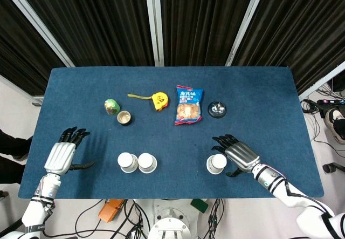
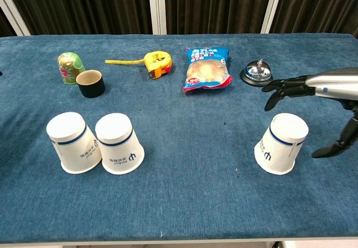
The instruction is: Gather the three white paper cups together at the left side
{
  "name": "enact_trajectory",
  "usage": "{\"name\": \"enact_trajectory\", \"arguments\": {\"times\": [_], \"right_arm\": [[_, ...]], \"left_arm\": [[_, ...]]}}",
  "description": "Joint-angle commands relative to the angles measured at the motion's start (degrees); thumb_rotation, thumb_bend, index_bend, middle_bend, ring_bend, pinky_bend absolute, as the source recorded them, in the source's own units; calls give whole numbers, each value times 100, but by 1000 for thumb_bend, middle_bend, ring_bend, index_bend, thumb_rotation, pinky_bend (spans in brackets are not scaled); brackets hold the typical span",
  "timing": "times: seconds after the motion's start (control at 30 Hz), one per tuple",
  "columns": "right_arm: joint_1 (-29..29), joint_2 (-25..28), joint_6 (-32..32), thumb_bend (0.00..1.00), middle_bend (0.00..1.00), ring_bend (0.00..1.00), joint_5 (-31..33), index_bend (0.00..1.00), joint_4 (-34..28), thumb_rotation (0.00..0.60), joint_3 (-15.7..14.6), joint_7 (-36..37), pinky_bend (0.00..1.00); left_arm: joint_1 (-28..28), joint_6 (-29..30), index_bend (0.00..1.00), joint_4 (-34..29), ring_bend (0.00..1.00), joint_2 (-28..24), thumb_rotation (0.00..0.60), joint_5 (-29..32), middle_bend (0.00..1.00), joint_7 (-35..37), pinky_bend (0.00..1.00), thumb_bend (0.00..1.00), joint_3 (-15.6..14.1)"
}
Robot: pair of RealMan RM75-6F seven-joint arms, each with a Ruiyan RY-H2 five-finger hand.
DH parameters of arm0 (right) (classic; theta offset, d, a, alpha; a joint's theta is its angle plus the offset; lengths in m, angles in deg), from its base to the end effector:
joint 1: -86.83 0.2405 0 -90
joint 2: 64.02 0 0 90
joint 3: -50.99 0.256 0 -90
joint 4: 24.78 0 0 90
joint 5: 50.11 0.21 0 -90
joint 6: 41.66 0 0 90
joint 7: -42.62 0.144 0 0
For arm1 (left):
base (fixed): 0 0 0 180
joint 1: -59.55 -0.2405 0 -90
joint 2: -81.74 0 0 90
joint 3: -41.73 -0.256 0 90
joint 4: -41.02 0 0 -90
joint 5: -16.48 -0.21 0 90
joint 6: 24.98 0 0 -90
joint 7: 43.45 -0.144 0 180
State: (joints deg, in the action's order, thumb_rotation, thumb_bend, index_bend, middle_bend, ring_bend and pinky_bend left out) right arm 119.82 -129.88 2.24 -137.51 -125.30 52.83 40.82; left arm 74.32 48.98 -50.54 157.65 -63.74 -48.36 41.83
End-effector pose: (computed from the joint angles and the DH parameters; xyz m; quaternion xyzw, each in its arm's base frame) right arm -0.2008 -0.2610 0.0444 0.8228 -0.3989 0.2807 0.2917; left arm -0.2797 0.2153 0.0643 -0.6406 -0.4539 -0.3735 0.4941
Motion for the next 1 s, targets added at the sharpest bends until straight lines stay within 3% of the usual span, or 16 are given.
{"name": "enact_trajectory", "arguments": {"times": [0.03, 0.13, 0.3, 0.53, 0.73, 0.87, 1.0], "right_arm": [[41, -46, -23, 311, 31, 0, 63, 285, 25, 600, -10, -43, 83], [89, -120, -28, 327, 46, 0, 120, 316, 75, 600, -13, -69, 88], [136, -224, 27, 420, 91, 0, 216, 468, 106, 600, -18, -235, 113], [237, 72, 289, 441, 111, 0, 105, 491, -377, 600, 133, -280, 118], [805, 432, 111, 442, 111, 0, 145, 470, -1108, 600, 720, -173, 118], [1538, 320, -488, 441, 111, 0, 645, 466, -1251, 600, 1265, -75, 117], [2260, -2, -1002, 441, 111, 0, 1314, 457, -1111, 600, 1622, -252, 117]], "left_arm": [[-14, 12, 166, 16, 0, 6, 463, -4, 102, 33, 1, 139, 16], [-25, 3, 166, 45, 0, 9, 462, 11, 102, 81, 1, 139, 33], [-60, 13, 166, 87, 0, 1, 462, -15, 102, 95, 0, 139, 20], [-163, 103, 166, 190, 0, -46, 462, 0, 102, 55, 1, 140, 5], [-289, 201, 166, 216, 0, -99, 465, 61, 102, 4, 1, 139, -8], [-367, 265, 166, 213, 0, -116, 465, 92, 102, -18, 1, 139, -7], [-419, 284, 166, 207, 0, -115, 463, 118, 102, -38, 1, 140, -11]]}}
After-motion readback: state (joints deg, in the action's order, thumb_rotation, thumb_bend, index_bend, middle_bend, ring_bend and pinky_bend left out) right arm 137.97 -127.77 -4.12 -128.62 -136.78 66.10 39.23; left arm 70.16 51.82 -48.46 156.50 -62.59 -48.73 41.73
